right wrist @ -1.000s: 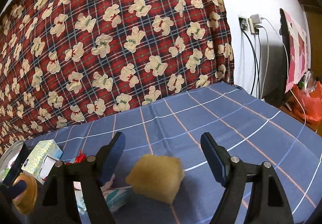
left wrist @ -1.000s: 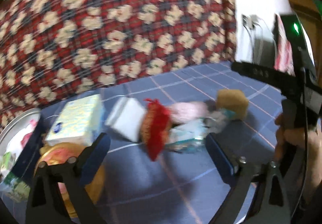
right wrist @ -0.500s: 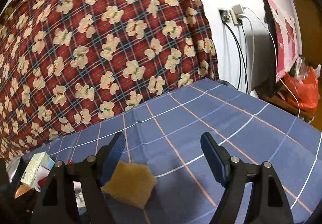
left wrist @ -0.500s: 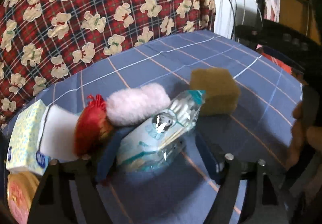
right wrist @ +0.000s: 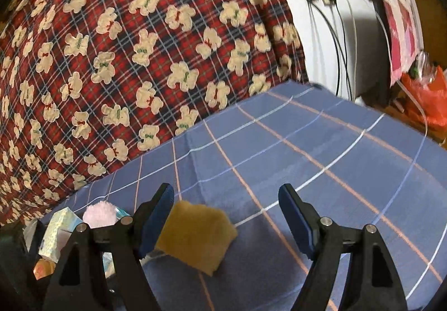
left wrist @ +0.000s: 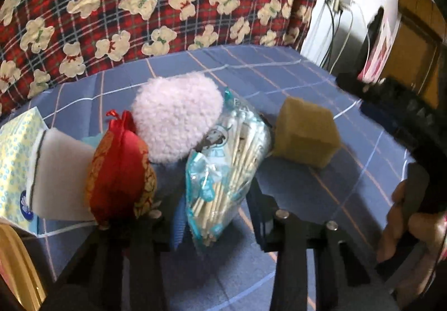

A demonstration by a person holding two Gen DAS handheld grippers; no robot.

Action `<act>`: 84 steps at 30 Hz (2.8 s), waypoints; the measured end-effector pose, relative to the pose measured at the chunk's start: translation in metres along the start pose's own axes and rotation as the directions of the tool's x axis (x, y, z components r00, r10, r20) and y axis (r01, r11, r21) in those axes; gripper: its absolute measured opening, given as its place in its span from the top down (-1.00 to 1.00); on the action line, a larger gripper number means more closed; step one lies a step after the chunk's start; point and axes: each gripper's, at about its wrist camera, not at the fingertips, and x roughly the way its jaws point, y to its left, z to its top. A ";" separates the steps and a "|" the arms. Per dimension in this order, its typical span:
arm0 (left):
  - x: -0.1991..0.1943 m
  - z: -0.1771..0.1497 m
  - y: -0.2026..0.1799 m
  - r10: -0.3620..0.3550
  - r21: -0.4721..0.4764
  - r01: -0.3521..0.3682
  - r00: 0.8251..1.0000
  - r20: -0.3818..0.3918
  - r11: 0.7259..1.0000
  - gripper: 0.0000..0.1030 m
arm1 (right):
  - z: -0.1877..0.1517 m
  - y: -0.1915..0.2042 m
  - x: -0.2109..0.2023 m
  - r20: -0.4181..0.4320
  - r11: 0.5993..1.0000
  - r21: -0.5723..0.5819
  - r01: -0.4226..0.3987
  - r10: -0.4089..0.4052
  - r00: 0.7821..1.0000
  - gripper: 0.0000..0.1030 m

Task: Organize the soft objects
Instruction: 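Grasp the clear cotton-swab bag with the left gripper while the right gripper grasps the tan sponge, then carry the cotton-swab bag and tan sponge with both grippers over the silver tin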

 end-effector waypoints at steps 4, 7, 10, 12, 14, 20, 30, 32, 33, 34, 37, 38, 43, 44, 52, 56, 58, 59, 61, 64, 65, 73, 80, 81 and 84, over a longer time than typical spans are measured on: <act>-0.014 -0.006 0.002 -0.029 -0.031 0.031 0.997 0.065 0.999 0.34 | -0.004 0.001 0.008 -0.053 0.998 0.023 -0.056 0.057 0.997 -0.54; -0.031 -0.011 -0.001 -0.007 -0.031 0.011 0.991 0.136 0.999 0.34 | -0.009 0.011 0.018 -0.114 0.991 0.003 -0.133 0.133 0.985 -0.54; -0.051 -0.018 0.002 0.013 -0.047 -0.004 0.979 0.204 0.999 0.34 | -0.015 0.017 0.027 -0.164 0.991 -0.024 -0.130 0.125 0.978 -0.54; -0.065 -0.022 0.009 0.034 -0.078 -0.014 0.967 0.252 0.997 0.34 | -0.017 0.019 0.035 -0.200 0.991 -0.023 -0.131 0.124 0.972 -0.54; -0.083 -0.027 0.015 0.093 -0.101 -0.063 0.944 0.318 0.993 0.34 | -0.019 0.021 0.040 -0.223 0.991 -0.021 -0.136 0.128 0.966 -0.54; -0.115 -0.030 0.037 0.208 -0.164 -0.150 0.880 0.427 0.975 0.34 | -0.022 0.036 0.052 -0.257 0.991 -0.104 -0.087 0.057 0.965 -0.61; -0.129 -0.043 0.052 0.231 -0.204 -0.156 0.875 0.426 0.966 0.34 | -0.022 0.030 0.054 -0.269 0.993 -0.086 -0.079 0.053 0.962 -0.32; -0.131 -0.045 0.051 0.232 -0.203 -0.157 0.872 0.430 0.967 0.34 | -0.020 0.029 0.042 -0.214 0.990 -0.084 -0.109 0.090 0.973 -0.30; -0.131 -0.046 0.051 0.232 -0.203 -0.157 0.872 0.431 0.967 0.34 | -0.020 0.034 0.032 -0.160 0.987 -0.110 -0.116 0.098 0.982 -0.30; -0.132 -0.046 0.051 0.234 -0.205 -0.158 0.871 0.432 0.966 0.34 | -0.020 0.038 0.025 -0.128 0.984 -0.136 -0.116 0.099 0.987 -0.30; -0.137 -0.047 0.053 0.238 -0.207 -0.161 0.867 0.438 0.965 0.34 | -0.028 0.063 -0.006 0.017 0.960 -0.267 -0.091 0.099 0.995 -0.30; -0.139 -0.048 0.054 0.239 -0.208 -0.160 0.865 0.442 0.965 0.34 | -0.033 0.073 -0.018 0.066 0.949 -0.302 -0.088 0.113 0.991 -0.30; -0.149 -0.053 0.061 0.270 -0.204 -0.194 0.844 0.464 0.959 0.34 | -0.047 0.102 -0.052 0.191 0.919 -0.386 -0.078 0.162 0.968 -0.30; -0.151 -0.055 0.063 0.277 -0.204 -0.202 0.842 0.464 0.958 0.34 | -0.052 0.106 -0.057 0.212 0.915 -0.397 -0.070 0.166 0.963 -0.30; -0.159 -0.064 0.079 0.345 -0.221 -0.270 0.816 0.463 0.937 0.34 | -0.082 0.131 -0.085 0.261 0.927 -0.361 -0.100 0.204 0.944 -0.31; -0.166 -0.071 0.088 0.371 -0.235 -0.293 0.805 0.463 0.927 0.34 | -0.094 0.151 -0.091 0.265 0.916 -0.384 -0.115 0.229 0.937 -0.31; -0.169 -0.074 0.093 0.383 -0.249 -0.298 0.800 0.462 0.922 0.34 | -0.098 0.159 -0.091 0.258 0.912 -0.390 -0.125 0.239 0.936 -0.31; -0.171 -0.076 0.097 0.392 -0.256 -0.304 0.795 0.462 0.918 0.34 | -0.100 0.162 -0.093 0.260 0.912 -0.391 -0.128 0.243 0.934 -0.31; -0.174 -0.079 0.102 0.403 -0.268 -0.309 0.791 0.461 0.913 0.34 | -0.105 0.169 -0.095 0.262 0.907 -0.398 -0.137 0.256 0.931 -0.31; -0.177 -0.083 0.109 0.416 -0.276 -0.318 0.784 0.461 0.907 0.34 | -0.111 0.178 -0.099 0.266 0.900 -0.414 -0.136 0.263 0.927 -0.31; -0.178 -0.084 0.111 0.422 -0.277 -0.325 0.780 0.462 0.904 0.34 | -0.113 0.181 -0.100 0.267 0.897 -0.419 -0.138 0.266 0.926 -0.31; -0.183 -0.090 0.121 0.448 -0.287 -0.350 0.768 0.457 0.892 0.34 | -0.122 0.195 -0.102 0.256 0.893 -0.424 -0.152 0.280 0.925 -0.31; -0.193 -0.096 0.133 0.465 -0.307 -0.356 0.753 0.466 0.883 0.34 | -0.131 0.211 -0.107 0.248 0.876 -0.448 -0.178 0.313 0.917 -0.32; -0.194 -0.097 0.135 0.466 -0.309 -0.356 0.751 0.467 0.882 0.34 | -0.132 0.213 -0.107 0.245 0.873 -0.452 -0.182 0.318 0.916 -0.32; -0.199 -0.098 0.141 0.465 -0.318 -0.348 0.751 0.468 0.882 0.34 | -0.138 0.224 -0.107 0.228 0.858 -0.474 -0.199 0.338 0.913 -0.32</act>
